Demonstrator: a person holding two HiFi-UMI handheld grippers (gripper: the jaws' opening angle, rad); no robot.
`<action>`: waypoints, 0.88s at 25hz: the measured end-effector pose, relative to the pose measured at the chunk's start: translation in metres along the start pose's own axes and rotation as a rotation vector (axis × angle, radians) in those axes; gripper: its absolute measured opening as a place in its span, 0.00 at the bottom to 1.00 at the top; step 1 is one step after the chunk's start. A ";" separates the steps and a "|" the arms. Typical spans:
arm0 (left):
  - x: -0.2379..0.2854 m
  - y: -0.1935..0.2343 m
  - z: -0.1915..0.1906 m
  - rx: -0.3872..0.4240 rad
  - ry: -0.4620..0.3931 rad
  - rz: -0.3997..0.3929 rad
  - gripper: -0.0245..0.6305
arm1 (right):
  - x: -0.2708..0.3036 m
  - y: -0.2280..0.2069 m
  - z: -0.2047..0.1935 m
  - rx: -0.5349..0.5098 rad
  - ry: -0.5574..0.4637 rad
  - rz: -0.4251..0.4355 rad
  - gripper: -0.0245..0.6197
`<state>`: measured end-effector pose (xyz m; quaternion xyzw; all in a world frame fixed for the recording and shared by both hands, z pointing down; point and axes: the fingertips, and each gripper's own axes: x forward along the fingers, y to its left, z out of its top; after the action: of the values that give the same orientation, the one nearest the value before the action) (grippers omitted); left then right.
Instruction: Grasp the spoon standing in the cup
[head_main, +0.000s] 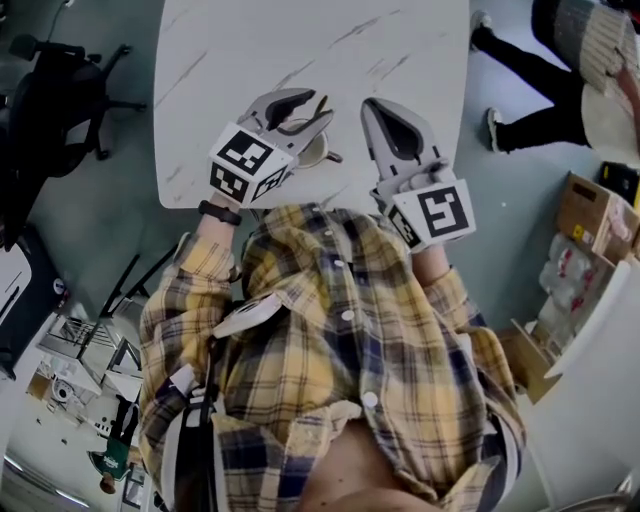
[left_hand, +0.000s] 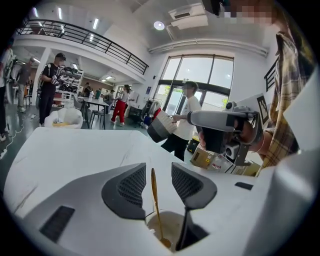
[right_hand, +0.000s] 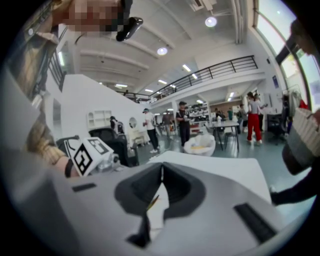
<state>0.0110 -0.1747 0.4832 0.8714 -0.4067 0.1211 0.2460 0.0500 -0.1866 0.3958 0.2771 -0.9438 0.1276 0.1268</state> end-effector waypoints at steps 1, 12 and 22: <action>0.002 0.000 -0.003 0.002 0.013 -0.007 0.28 | -0.001 -0.001 -0.001 0.003 0.002 -0.003 0.09; 0.017 0.003 -0.028 0.022 0.116 -0.059 0.29 | -0.002 -0.006 -0.010 0.031 0.016 -0.015 0.09; 0.024 0.005 -0.046 0.021 0.194 -0.117 0.28 | -0.003 -0.004 -0.018 0.043 0.031 -0.009 0.09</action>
<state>0.0220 -0.1686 0.5332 0.8803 -0.3282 0.1946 0.2820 0.0576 -0.1834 0.4124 0.2821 -0.9375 0.1517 0.1361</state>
